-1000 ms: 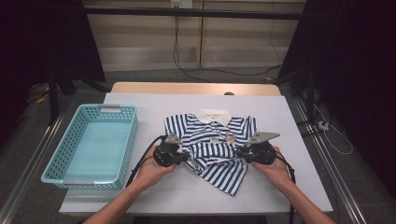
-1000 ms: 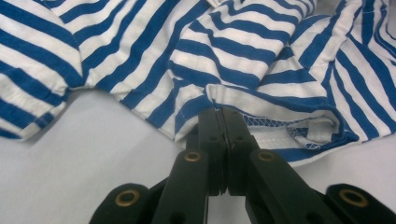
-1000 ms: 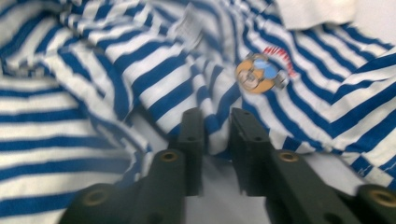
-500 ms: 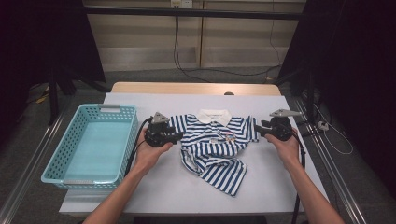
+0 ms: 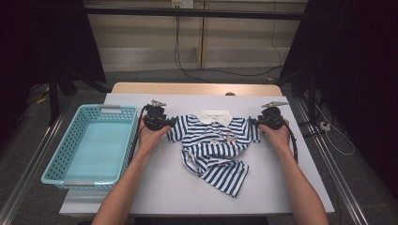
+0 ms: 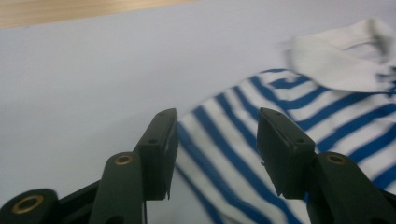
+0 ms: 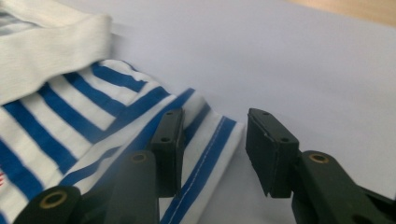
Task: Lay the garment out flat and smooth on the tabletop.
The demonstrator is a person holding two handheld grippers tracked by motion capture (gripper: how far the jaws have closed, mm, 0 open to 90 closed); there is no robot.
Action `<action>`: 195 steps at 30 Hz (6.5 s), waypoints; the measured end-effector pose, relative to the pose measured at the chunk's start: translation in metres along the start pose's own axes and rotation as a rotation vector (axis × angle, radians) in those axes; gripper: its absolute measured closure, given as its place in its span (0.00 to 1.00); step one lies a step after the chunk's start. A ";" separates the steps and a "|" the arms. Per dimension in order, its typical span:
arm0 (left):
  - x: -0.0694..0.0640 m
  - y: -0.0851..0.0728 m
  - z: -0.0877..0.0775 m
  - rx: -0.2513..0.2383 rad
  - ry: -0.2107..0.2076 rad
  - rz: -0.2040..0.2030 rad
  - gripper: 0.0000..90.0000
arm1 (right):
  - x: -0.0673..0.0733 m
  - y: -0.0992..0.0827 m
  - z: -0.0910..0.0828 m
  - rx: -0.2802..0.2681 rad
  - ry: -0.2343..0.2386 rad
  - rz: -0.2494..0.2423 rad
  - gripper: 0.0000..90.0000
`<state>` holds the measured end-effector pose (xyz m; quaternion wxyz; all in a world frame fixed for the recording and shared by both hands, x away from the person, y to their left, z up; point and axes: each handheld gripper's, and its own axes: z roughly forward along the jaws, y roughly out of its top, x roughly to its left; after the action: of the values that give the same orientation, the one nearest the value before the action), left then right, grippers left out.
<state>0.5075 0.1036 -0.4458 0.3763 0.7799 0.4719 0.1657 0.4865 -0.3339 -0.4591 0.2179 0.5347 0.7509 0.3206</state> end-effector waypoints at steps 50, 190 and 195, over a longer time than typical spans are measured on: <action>-0.024 0.009 -0.007 -0.104 -0.112 -0.037 0.30 | 0.000 -0.003 -0.040 -0.120 0.030 -0.038 0.49; -0.217 -0.081 -0.065 0.001 -0.559 0.437 0.52 | 0.051 -0.092 -0.151 -0.209 0.172 -0.077 0.99; -0.229 -0.087 -0.060 0.033 -0.590 0.484 0.57 | 0.053 -0.091 -0.143 -0.191 0.174 -0.096 0.99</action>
<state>0.3038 -0.0440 -0.4486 0.4334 0.8889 0.1482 0.0103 0.3121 -0.3396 -0.4231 0.2167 0.4452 0.7578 0.4249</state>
